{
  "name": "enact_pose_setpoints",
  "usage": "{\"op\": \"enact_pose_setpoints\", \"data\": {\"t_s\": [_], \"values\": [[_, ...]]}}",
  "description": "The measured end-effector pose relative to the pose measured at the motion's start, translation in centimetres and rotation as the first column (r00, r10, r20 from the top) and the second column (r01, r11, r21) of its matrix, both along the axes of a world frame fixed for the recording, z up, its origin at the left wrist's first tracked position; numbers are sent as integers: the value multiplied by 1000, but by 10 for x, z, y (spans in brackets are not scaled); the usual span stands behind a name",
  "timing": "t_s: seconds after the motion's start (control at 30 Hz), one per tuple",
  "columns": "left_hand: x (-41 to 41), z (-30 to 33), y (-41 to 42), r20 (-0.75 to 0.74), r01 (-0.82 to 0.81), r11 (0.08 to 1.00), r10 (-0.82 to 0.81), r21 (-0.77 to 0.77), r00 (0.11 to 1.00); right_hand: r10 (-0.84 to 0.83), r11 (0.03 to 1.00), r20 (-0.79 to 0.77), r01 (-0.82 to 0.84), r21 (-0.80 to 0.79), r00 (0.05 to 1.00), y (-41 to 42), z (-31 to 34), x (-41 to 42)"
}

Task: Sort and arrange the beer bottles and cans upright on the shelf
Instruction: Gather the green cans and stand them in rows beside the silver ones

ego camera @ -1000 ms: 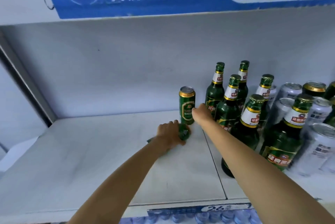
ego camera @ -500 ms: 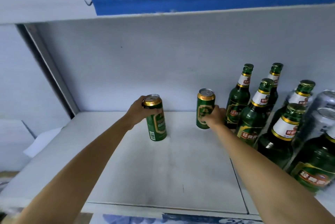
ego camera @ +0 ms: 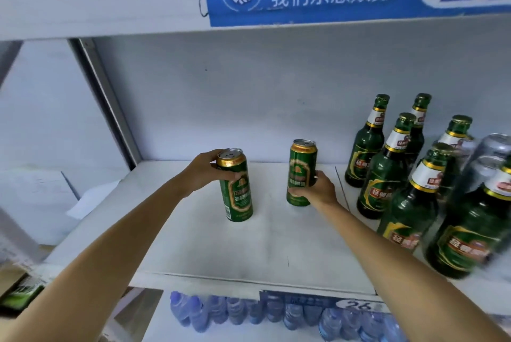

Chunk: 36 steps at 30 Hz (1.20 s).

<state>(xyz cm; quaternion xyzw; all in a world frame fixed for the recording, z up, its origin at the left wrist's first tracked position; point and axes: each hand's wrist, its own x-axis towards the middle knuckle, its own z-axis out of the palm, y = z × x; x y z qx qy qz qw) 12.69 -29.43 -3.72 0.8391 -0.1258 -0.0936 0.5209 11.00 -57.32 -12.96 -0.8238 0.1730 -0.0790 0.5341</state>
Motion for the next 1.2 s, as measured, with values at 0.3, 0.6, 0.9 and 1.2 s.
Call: {"op": "enact_pose_setpoints", "data": {"t_s": [0.3,0.6,0.9,1.2], "values": [[-76,27,-8,43,163,985,-166,59,985,165,963,84,-179,202,983,-4,33,-112],[-148,38,-94,75,339,934,-348,110,935,185,947,65,-196,254,981,-75,38,-247],[-227,48,-254,96,481,856,-503,188,859,121,972,68,-132,197,990,-227,44,-351],[-280,76,-441,150,492,801,-563,342,813,53,986,14,-55,157,998,-410,47,-404]]}}
